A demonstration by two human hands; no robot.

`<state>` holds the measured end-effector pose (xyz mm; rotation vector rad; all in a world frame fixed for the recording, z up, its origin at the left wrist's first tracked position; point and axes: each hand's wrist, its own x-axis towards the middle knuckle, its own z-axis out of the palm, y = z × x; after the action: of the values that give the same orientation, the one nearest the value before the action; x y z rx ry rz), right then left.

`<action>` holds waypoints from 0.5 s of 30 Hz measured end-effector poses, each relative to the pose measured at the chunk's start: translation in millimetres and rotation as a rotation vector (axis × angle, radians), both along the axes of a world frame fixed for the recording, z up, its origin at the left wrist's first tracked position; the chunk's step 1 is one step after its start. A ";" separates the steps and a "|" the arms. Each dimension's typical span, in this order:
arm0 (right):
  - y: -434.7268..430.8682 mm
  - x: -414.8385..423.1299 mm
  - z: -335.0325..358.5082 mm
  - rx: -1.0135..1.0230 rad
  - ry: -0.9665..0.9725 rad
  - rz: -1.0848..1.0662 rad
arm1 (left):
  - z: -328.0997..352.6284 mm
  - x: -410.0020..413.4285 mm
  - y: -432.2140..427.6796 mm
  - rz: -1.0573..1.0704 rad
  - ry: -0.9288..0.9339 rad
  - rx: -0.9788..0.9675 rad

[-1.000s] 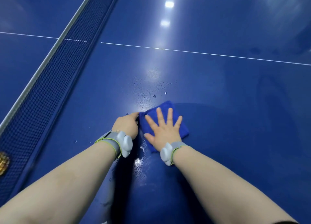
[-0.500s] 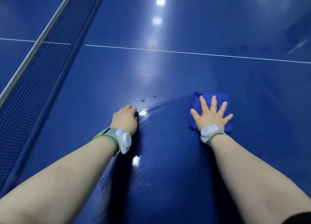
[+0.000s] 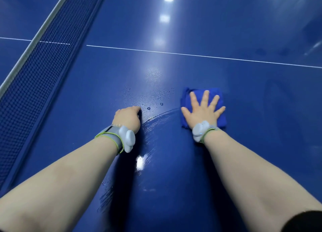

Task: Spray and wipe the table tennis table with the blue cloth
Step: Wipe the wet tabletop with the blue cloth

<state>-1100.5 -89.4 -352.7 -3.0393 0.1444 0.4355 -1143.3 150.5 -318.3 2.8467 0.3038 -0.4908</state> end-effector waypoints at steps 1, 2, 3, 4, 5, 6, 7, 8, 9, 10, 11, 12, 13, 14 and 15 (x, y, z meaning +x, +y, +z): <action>20.4 -1.9 -0.8 0.003 -0.006 0.091 | 0.0 1.7 1.2 0.011 0.002 -0.002; 40.4 -5.5 -0.9 0.011 -0.005 0.184 | 0.1 2.8 2.0 0.014 -0.007 -0.003; 60.0 -9.7 -1.0 0.020 0.001 0.276 | 0.8 4.4 2.5 0.012 -0.023 -0.003; 77.2 -14.7 -1.0 0.025 0.009 0.363 | 1.7 5.8 2.6 0.009 -0.041 -0.002; 90.9 -19.6 -0.9 0.025 0.018 0.440 | 2.7 7.3 2.6 0.005 -0.059 0.004; 99.8 -23.0 -0.5 0.023 0.027 0.497 | 2.9 9.3 2.7 0.004 -0.074 0.014; 104.2 -24.1 -0.8 0.026 0.034 0.529 | 3.0 11.1 2.7 0.004 -0.085 0.023; 104.4 -22.9 -1.1 0.037 0.033 0.542 | 3.1 13.2 2.7 0.003 -0.094 0.026; 101.1 -19.9 -1.3 0.051 0.026 0.543 | 2.8 15.2 2.7 0.002 -0.099 0.022; 95.7 -16.1 -1.7 0.061 0.016 0.535 | 2.2 16.6 2.7 0.004 -0.102 0.015; 88.5 -10.2 -2.3 0.064 0.004 0.514 | 1.3 18.3 2.5 0.011 -0.106 0.006; 79.9 -3.2 -2.6 0.064 -0.004 0.473 | 0.2 20.1 2.3 0.017 -0.109 0.001; 69.8 4.7 -3.0 0.060 -0.009 0.417 | -1.0 21.9 2.0 0.018 -0.115 0.005; 57.5 13.5 -3.3 0.054 -0.013 0.354 | -2.5 24.1 1.6 0.011 -0.131 0.018; 43.6 22.5 -3.7 0.050 -0.014 0.288 | -3.9 26.4 1.3 0.001 -0.153 0.034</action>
<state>-1078.0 -45.8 -356.4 -3.0201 -0.3045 0.4272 -1116.9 151.8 -322.1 2.8959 0.2873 -0.2675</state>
